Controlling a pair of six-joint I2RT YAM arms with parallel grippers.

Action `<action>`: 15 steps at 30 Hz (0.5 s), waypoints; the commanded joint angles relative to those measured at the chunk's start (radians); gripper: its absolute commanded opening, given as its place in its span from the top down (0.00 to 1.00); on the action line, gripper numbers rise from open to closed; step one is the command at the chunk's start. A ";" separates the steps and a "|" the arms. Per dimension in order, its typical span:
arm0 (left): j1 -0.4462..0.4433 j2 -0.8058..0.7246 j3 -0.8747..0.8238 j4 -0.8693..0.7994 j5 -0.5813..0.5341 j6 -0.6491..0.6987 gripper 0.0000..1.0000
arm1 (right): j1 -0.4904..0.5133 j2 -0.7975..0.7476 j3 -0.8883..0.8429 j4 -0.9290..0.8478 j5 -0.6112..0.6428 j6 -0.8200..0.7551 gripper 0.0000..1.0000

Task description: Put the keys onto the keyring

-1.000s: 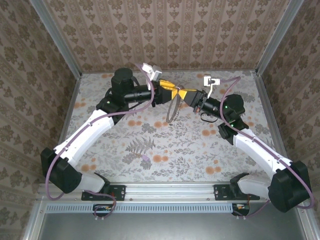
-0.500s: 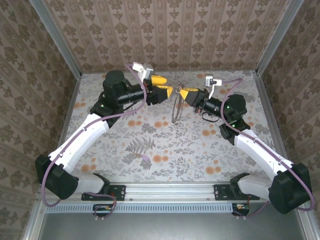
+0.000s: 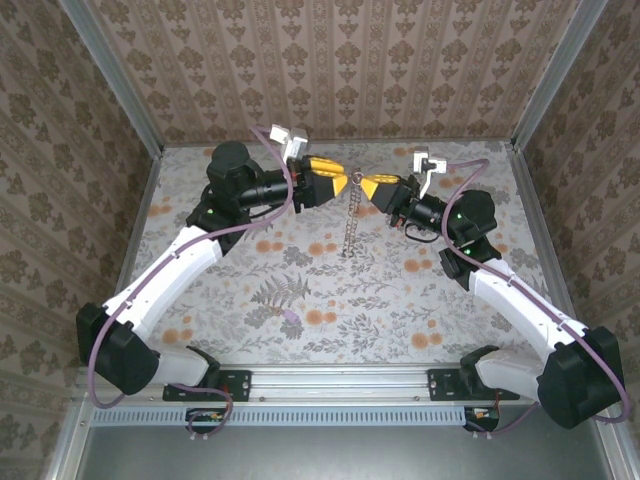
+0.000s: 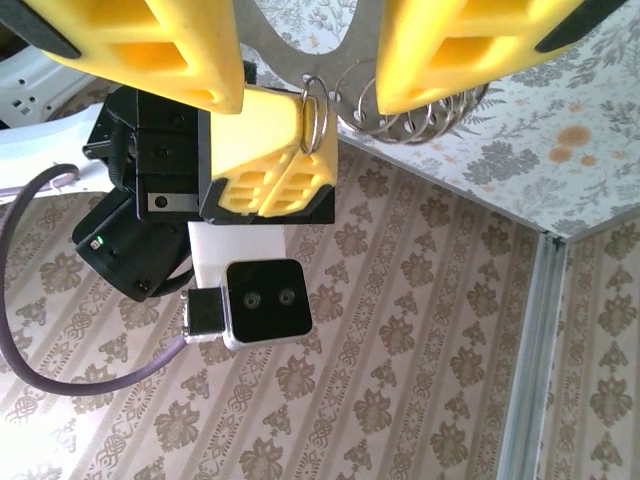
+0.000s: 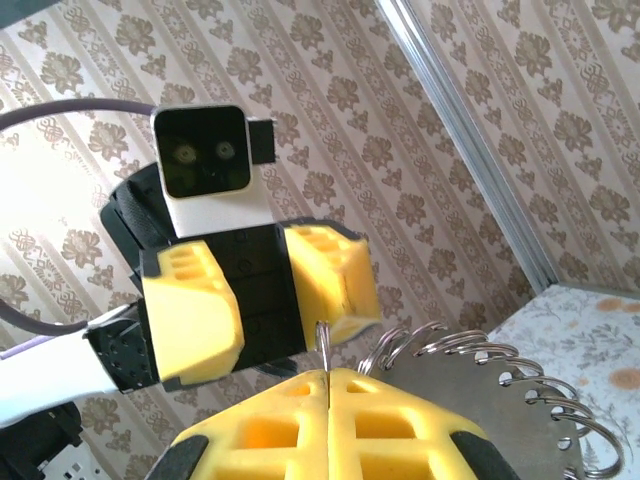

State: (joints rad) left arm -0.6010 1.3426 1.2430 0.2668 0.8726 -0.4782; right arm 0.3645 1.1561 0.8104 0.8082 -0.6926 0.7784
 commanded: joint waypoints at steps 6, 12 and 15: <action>-0.003 0.019 -0.008 0.078 0.059 -0.045 0.63 | -0.002 0.002 0.027 0.082 0.005 0.027 1.00; -0.012 0.035 0.001 0.082 0.059 -0.045 0.63 | -0.002 0.005 0.025 0.082 0.007 0.032 1.00; -0.016 0.045 0.007 0.081 0.059 -0.044 0.63 | -0.002 0.005 0.025 0.082 0.007 0.034 1.00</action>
State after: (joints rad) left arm -0.6102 1.3754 1.2392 0.3088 0.9066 -0.5053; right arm 0.3641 1.1587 0.8104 0.8238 -0.6922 0.7963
